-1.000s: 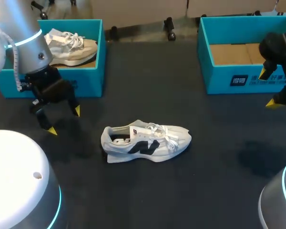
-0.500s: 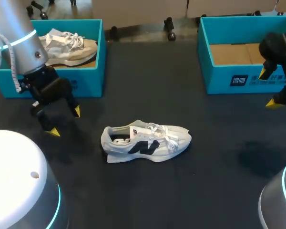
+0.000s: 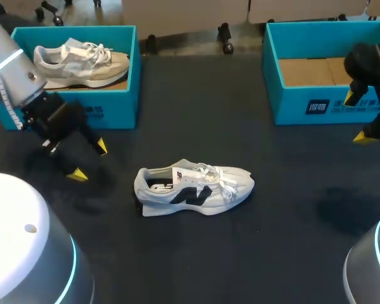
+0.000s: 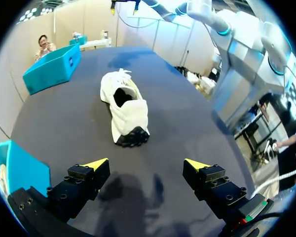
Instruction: Take the shoe out of the shoebox, open the shoe tongue, remove and reinsert the insole, then place the shoe into the shoebox
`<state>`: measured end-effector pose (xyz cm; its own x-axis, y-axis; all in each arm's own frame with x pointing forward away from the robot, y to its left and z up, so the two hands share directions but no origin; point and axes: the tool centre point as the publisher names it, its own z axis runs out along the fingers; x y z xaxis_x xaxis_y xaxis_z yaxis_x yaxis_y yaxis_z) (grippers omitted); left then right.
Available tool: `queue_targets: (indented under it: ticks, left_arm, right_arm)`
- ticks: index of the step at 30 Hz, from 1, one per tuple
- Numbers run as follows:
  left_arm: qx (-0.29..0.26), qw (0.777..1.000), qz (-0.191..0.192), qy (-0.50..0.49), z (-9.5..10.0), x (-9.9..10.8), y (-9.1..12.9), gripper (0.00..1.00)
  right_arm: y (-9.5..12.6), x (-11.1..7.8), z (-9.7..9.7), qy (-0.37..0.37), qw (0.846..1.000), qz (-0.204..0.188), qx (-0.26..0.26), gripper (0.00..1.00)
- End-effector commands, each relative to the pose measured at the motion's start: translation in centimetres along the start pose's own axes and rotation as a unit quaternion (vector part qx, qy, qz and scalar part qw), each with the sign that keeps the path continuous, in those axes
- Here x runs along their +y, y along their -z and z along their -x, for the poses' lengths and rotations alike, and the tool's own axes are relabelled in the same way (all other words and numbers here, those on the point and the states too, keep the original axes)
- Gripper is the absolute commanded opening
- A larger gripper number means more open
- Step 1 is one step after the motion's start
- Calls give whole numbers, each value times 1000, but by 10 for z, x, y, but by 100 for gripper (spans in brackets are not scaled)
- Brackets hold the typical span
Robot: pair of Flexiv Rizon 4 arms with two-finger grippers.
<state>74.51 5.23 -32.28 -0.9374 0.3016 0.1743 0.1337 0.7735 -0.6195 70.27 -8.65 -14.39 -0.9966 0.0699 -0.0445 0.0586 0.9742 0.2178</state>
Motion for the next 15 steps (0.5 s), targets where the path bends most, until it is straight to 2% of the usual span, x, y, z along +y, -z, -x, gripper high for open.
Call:
queue_targets:
  ticks: [1, 8, 15]
  left_arm:
    - [-16, 999, -37, 15, -5, 6, -8, 100]
    - [-39, 993, -111, 31, -5, 3, -16, 100]
    - [-39, 986, -157, 35, -1, 1, -25, 100]
  right_arm:
    - [0, 1, 1, 0, 1000, -1, 2, 100]
    - [0, 1, 1, 0, 1000, -1, 2, 100]
    - [0, 1, 1, 0, 1000, -1, 2, 100]
